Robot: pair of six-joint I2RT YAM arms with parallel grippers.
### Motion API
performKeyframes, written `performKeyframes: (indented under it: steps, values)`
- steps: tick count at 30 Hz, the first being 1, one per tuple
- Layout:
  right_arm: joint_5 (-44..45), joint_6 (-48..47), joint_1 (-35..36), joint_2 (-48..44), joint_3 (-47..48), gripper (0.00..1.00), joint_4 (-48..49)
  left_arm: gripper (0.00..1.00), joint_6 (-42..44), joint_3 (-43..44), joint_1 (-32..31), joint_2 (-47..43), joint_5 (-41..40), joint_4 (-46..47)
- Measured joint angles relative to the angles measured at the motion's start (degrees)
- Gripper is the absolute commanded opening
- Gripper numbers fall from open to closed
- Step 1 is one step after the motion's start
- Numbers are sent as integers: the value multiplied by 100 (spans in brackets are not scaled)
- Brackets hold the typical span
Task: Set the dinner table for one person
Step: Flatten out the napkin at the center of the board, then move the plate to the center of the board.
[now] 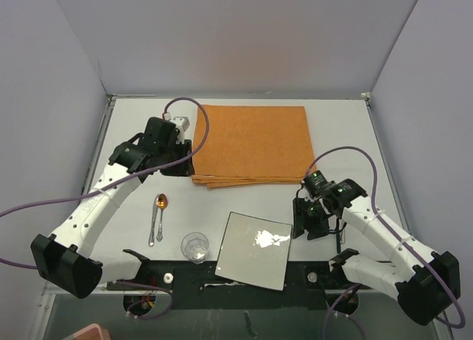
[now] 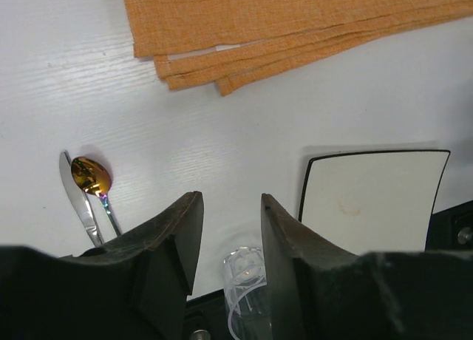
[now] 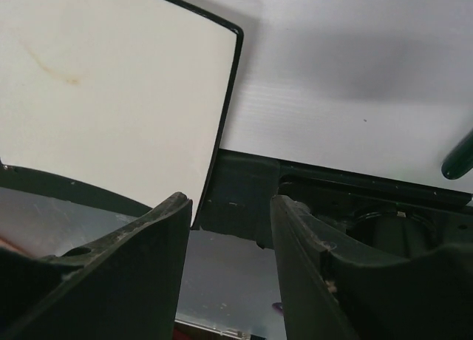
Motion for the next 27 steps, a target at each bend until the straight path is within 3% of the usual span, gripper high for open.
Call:
performKeyframes:
  steps: [7, 10, 14, 19, 27]
  values:
    - [175, -48, 87, 232, 927, 46, -63, 9, 144, -37, -741, 24, 264, -203]
    - [179, -96, 87, 616, 1215, 44, 52, 6, 153, -219, -918, 7, 389, -260]
    - [144, -101, 87, 1019, 1123, 44, 201, 6, 155, -363, -942, -4, 433, -415]
    - [149, -101, 87, 1161, 1078, 44, 240, 20, 164, -396, -1038, -7, 564, -455]
    - [212, -96, 87, 1303, 1189, 43, 254, 24, 487, -627, -1412, 118, 1471, -442]
